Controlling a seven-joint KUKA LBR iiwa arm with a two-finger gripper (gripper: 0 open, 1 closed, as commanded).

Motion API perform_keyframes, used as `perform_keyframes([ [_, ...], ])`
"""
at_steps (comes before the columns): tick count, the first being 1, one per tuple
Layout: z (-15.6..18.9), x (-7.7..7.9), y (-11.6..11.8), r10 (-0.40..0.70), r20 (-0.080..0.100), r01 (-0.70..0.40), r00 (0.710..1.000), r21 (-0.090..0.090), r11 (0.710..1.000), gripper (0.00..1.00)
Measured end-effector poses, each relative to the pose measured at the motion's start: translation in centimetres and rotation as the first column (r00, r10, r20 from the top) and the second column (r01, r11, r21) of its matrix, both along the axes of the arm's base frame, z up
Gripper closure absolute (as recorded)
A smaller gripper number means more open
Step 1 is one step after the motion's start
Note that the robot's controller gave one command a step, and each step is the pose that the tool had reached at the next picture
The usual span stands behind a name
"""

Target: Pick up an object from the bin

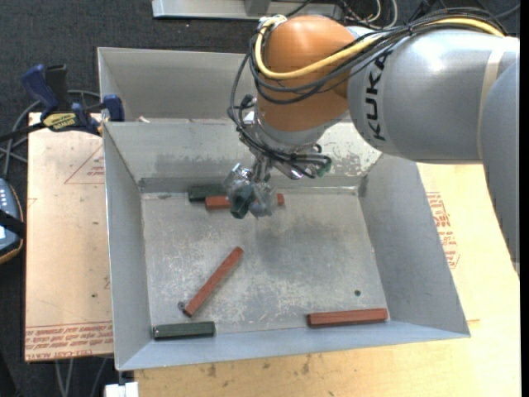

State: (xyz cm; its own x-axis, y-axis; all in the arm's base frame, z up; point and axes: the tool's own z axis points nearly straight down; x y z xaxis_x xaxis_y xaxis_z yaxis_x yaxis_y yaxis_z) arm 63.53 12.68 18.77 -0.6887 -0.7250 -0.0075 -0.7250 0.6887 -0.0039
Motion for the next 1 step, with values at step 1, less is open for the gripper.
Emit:
perform_keyframes([
  [1,7.65,0.12,0.48,-0.05,0.004,0.05,0.999,0.002,0.999,1.0],
])
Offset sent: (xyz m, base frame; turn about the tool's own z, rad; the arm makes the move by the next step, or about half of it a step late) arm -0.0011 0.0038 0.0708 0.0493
